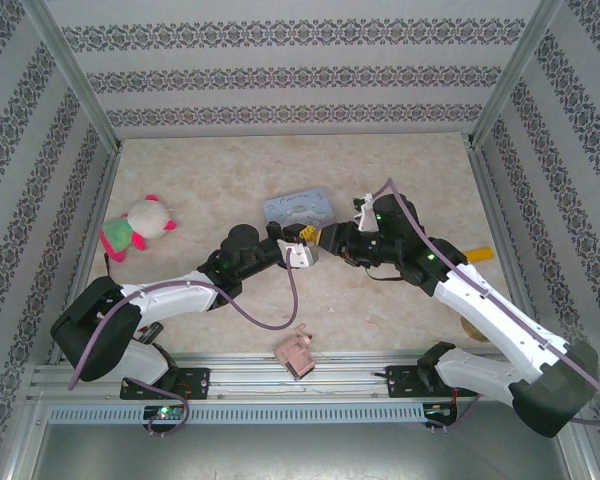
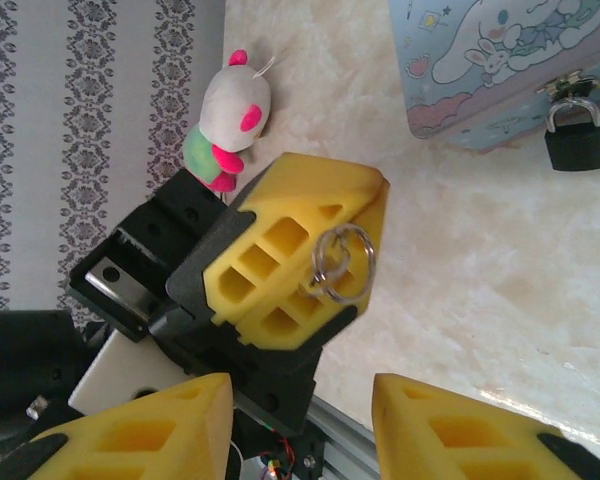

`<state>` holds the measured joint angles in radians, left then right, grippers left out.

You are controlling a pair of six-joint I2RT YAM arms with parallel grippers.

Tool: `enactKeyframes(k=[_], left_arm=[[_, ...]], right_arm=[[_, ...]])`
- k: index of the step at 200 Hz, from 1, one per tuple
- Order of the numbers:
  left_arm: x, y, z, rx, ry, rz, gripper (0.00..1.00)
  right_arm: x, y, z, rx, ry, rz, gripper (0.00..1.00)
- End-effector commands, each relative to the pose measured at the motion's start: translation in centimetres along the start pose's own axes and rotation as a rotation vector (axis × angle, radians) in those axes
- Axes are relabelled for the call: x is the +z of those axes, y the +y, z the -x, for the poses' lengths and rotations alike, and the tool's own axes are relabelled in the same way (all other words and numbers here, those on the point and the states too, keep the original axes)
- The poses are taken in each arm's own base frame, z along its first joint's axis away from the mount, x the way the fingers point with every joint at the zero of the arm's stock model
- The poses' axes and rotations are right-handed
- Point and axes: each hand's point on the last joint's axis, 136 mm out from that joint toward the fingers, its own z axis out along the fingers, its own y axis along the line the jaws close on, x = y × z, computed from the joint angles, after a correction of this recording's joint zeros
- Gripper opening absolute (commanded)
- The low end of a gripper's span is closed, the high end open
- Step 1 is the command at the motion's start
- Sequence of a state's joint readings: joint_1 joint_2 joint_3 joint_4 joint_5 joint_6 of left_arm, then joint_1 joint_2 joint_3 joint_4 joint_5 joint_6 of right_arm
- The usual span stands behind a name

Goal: Unlock the padlock with the key

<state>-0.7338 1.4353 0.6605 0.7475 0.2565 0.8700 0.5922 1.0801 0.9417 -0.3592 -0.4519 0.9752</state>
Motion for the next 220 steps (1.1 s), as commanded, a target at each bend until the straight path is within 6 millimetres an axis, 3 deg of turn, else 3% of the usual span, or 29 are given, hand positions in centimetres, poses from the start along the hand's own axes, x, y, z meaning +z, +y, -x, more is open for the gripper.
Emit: enactKeyframes(k=[1,25,90,220], left_arm=[[0.1,0.0,1.1,0.029,-0.044,0.018,0.00],[0.0,0.1,1.6,0.029,-0.060,0.022,0.00],[-0.3,-0.1,2.2,0.028,-0.089,0.005,0.00],[0.2,-0.5,2.1,0.030,-0.093,-0.010,0.00]], right_arm=[[0.0,1.4,0.8,-0.007,-0.023,0.026,0.38],[0.3,0.5,1.1,0.020,-0.037,-0.004,0.35],[-0.2,0.5,2.6,0.087,-0.069,0.004,0.26],[0.9,1.1,3.3,0.112,-0.043,0.041,0.23]])
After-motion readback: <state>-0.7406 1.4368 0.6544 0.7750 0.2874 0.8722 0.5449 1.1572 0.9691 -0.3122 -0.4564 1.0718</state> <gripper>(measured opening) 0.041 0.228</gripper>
